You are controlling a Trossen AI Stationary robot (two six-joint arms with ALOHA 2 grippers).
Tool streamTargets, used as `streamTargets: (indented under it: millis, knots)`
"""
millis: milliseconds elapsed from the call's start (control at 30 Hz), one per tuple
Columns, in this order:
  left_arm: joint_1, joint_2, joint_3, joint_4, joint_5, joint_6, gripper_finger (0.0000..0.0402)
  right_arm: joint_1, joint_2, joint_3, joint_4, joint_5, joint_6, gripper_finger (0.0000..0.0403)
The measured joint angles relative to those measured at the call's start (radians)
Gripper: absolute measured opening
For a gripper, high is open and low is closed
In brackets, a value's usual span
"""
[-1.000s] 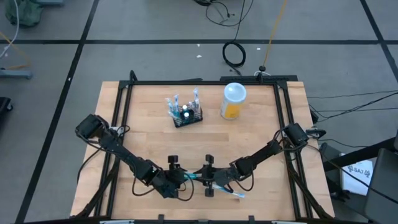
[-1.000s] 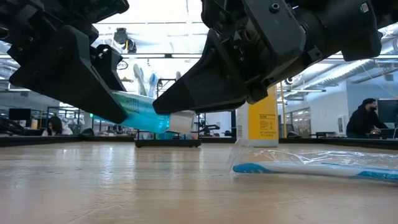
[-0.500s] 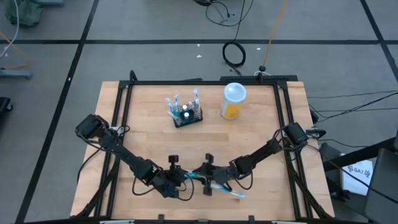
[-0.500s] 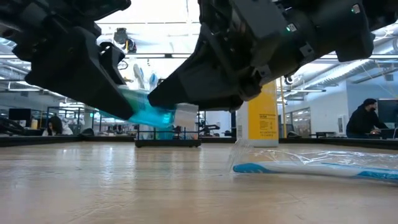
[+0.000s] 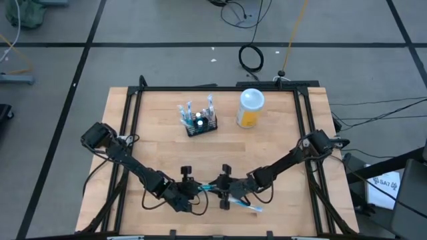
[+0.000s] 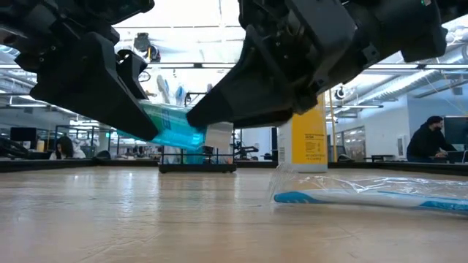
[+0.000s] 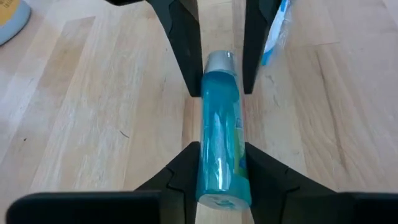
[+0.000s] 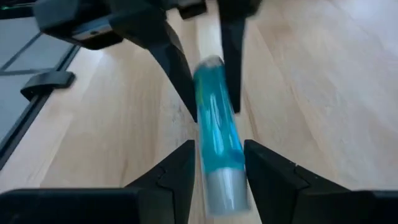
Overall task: Pick & Place toothbrushing station
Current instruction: Put the blue mouthwash into the black mesh organizer
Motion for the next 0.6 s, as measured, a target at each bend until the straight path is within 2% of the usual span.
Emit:
streamTargets:
  millis: [133, 333, 467, 600]
  knots:
    - [-0.001, 0.0, 0.0, 0.0, -0.027, 0.006, 0.0104, 0.002, -0.034, 0.0, -0.114, -0.003, 0.159, 0.0132]
    - [-0.002, 0.0, 0.0, -0.002, -0.079, 0.005, 0.0104, 0.002, -0.166, 0.0, -0.317, -0.04, 0.184, 0.0132]
    - [0.0, 0.0, 0.0, 0.033, -0.099, 0.013, 0.0104, 0.029, -0.234, -0.005, -0.308, 0.05, 0.166, 0.0132]
    - [-0.003, 0.0, 0.0, 0.079, -0.159, 0.037, 0.0104, 0.063, -0.236, -0.069, -0.214, 0.106, 0.159, 0.0132]
